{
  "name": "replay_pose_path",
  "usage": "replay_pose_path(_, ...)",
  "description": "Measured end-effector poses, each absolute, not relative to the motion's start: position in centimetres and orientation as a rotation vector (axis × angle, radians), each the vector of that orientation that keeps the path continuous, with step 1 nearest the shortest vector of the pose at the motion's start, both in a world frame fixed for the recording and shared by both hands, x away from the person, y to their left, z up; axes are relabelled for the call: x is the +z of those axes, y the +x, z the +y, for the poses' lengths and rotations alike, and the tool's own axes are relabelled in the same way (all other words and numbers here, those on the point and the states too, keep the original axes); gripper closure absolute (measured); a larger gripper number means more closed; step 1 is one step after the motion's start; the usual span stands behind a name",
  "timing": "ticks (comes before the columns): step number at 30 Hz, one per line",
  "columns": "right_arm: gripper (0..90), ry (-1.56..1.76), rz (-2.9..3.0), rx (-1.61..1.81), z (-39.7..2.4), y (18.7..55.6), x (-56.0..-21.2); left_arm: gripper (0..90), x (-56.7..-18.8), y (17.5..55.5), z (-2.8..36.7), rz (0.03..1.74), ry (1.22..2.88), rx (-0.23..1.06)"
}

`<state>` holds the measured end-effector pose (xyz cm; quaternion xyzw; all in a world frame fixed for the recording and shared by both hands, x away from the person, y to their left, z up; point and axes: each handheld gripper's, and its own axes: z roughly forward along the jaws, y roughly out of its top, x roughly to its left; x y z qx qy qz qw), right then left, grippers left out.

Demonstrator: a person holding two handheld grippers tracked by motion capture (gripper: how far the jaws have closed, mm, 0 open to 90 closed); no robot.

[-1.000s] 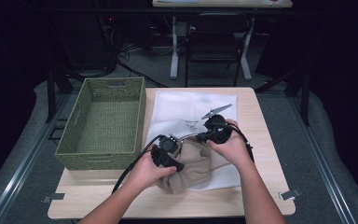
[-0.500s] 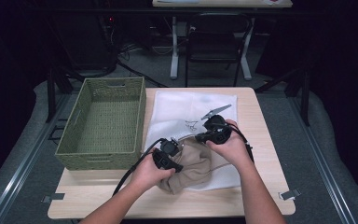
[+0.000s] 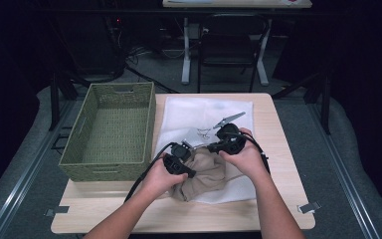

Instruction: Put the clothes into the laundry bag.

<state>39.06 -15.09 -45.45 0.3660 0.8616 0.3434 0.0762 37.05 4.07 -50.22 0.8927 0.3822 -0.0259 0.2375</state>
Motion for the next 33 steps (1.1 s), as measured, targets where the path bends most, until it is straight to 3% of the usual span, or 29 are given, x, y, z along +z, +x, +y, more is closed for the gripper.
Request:
replay_pose_path(28,87.7,1.085,2.589,1.035,-14.7,38.8,-45.4,74.5,-49.9,40.1,2.4,1.143,2.362,-0.019)
replay_pose_path(33,87.7,1.093,2.587,1.036,-14.8,39.0,-45.5,70.2,-50.1,40.1,2.1,1.112,2.370,0.009)
